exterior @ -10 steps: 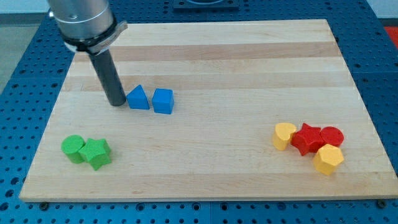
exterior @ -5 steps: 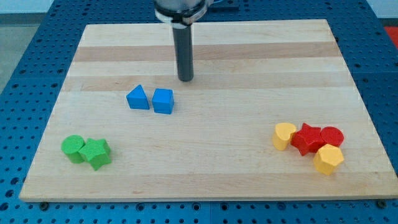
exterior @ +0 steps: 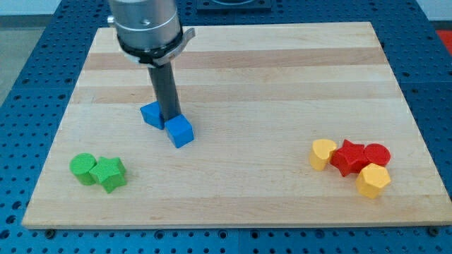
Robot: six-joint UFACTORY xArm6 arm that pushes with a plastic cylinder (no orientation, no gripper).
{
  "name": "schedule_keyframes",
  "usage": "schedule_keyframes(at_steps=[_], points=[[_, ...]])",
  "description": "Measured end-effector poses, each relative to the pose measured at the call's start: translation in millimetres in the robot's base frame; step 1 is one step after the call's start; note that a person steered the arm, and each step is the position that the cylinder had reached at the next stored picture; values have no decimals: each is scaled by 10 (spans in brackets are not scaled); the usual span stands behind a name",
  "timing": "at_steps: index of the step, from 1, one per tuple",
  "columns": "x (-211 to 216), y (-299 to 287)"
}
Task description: Place the blue cube towards the right side of the green star
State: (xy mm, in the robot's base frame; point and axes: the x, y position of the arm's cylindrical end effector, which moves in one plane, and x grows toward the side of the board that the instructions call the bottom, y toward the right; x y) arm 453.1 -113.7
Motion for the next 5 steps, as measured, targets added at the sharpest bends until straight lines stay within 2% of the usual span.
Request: schedule_keyframes(at_steps=[2, 3, 4, 5], points=[[421, -384], [501, -420], [280, -457], [-676, -645]])
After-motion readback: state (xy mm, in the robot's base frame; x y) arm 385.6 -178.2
